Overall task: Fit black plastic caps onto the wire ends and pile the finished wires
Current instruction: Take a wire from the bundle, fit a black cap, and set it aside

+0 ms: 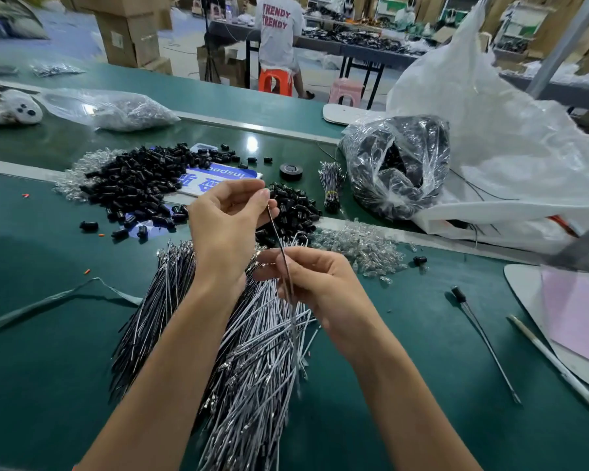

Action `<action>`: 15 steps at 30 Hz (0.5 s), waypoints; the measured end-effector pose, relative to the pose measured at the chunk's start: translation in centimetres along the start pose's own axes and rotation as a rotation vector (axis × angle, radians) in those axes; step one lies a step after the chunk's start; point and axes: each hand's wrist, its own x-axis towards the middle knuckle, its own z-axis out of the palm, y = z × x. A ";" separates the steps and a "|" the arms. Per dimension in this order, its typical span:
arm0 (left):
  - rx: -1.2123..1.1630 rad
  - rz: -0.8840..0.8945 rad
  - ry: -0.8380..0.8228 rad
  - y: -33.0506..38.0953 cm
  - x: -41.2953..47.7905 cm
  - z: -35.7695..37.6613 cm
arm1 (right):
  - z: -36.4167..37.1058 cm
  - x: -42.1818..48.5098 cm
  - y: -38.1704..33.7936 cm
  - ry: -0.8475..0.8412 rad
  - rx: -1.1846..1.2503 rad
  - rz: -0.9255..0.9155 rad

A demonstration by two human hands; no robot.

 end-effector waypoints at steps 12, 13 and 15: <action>0.022 -0.127 0.058 -2.9 -1.9 -1.1 | -1.6 -1.3 0.7 0.367 0.291 -0.254; 0.039 -0.143 0.045 -3.0 -2.3 -1.2 | -1.7 -1.3 0.7 0.377 0.331 -0.272; 0.068 -0.170 0.013 -3.1 -3.3 -1.6 | -1.9 -1.2 0.6 0.383 0.394 -0.279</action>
